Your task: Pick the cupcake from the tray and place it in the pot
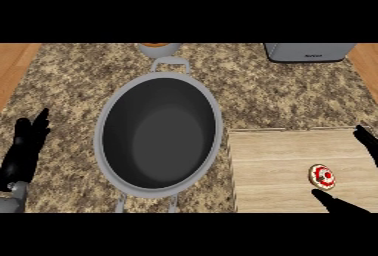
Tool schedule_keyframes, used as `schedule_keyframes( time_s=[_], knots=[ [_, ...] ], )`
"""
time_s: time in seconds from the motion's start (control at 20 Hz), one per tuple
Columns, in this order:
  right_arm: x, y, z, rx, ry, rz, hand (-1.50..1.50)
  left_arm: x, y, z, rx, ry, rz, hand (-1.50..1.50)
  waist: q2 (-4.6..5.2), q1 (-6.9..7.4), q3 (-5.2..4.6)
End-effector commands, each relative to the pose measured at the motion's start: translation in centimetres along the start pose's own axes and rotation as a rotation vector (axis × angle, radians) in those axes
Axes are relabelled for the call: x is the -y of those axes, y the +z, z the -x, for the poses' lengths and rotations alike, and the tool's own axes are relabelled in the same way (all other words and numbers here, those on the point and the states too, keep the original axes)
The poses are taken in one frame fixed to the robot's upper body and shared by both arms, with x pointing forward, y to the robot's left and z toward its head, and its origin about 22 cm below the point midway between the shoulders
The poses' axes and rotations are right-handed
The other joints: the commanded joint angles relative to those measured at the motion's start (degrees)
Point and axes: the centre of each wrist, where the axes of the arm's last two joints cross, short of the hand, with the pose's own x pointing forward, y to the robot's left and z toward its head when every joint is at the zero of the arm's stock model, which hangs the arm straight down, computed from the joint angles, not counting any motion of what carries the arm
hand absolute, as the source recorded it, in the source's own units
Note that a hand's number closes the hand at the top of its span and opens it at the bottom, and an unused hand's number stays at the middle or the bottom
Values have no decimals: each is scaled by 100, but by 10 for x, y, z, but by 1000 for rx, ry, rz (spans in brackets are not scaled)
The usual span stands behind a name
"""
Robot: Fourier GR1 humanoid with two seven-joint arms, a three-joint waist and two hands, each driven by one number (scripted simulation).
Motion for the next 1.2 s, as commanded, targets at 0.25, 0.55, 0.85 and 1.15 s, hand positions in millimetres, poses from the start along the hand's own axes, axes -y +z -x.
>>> schedule_keyframes(
  time_s=[0.25,0.55,0.85,1.15],
  knots=[
    [50,7,-48,-212,379,-254,-150,5,0,-8,-8,1,16,0,36,76,-10],
    [57,15,-76,-352,450,-552,-150,2,0,-16,21,-7,12,0,42,161,-1],
    [40,-21,-86,-434,485,-602,-150,2,1,-11,0,3,27,0,43,201,11],
    [33,-26,-97,-489,468,-569,-150,3,-11,-6,12,-8,3,0,40,150,12]
  ],
)
